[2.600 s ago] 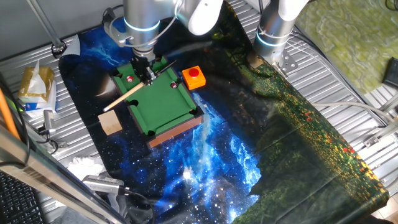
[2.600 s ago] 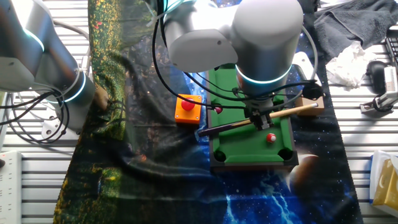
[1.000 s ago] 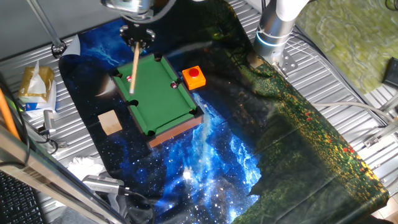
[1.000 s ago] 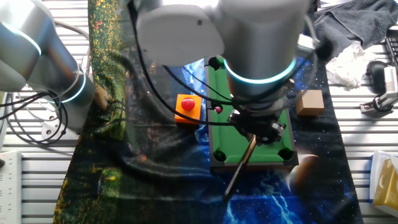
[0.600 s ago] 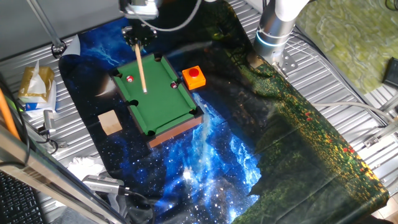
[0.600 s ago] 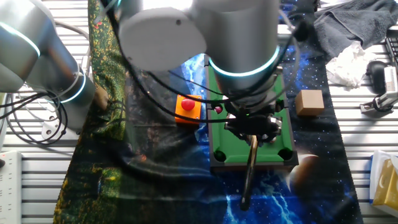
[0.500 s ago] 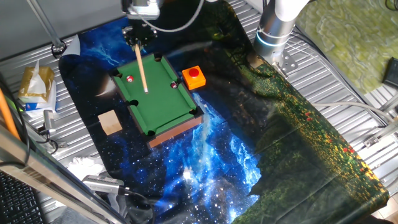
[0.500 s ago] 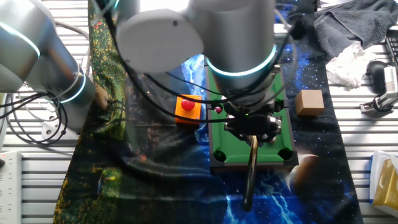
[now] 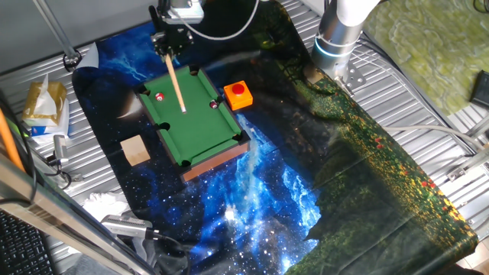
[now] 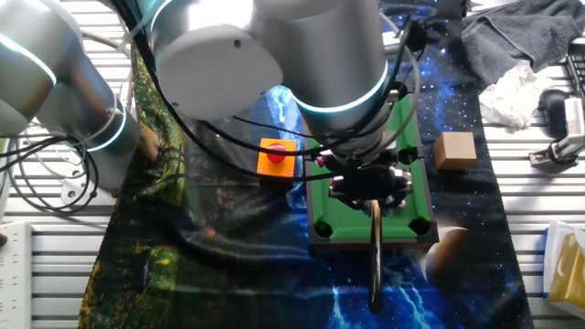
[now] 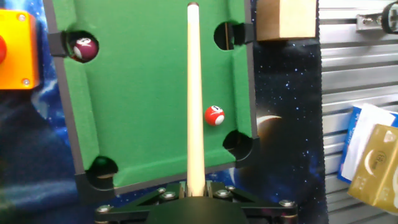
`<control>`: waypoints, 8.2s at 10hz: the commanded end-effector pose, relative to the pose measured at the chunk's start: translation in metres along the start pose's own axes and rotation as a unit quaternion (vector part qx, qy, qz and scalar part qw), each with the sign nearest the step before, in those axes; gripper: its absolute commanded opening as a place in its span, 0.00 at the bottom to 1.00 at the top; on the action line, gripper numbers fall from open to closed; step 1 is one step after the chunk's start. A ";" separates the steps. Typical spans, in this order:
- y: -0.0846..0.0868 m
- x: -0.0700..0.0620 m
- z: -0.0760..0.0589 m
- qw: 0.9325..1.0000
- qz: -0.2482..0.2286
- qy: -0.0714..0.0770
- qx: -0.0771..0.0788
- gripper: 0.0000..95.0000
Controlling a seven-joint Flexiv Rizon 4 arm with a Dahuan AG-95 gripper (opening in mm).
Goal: Hit the pool ball
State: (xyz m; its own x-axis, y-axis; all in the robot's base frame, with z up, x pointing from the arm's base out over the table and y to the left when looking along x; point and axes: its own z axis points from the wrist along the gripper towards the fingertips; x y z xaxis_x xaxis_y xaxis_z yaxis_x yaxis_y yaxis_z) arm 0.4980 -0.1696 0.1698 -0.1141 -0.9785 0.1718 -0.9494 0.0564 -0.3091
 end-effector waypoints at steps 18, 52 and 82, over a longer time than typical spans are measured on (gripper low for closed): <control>-0.005 0.000 -0.004 0.980 0.168 0.013 -0.110 0.00; -0.014 0.138 0.050 0.988 0.115 -0.007 -0.100 0.00; -0.008 0.076 0.051 0.982 0.161 0.026 -0.092 0.00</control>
State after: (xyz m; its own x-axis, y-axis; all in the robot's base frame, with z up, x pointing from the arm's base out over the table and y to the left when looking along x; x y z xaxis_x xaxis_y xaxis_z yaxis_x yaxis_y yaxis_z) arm 0.5123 -0.2570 0.1357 -0.4281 -0.8911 0.1503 -0.8972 0.3991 -0.1890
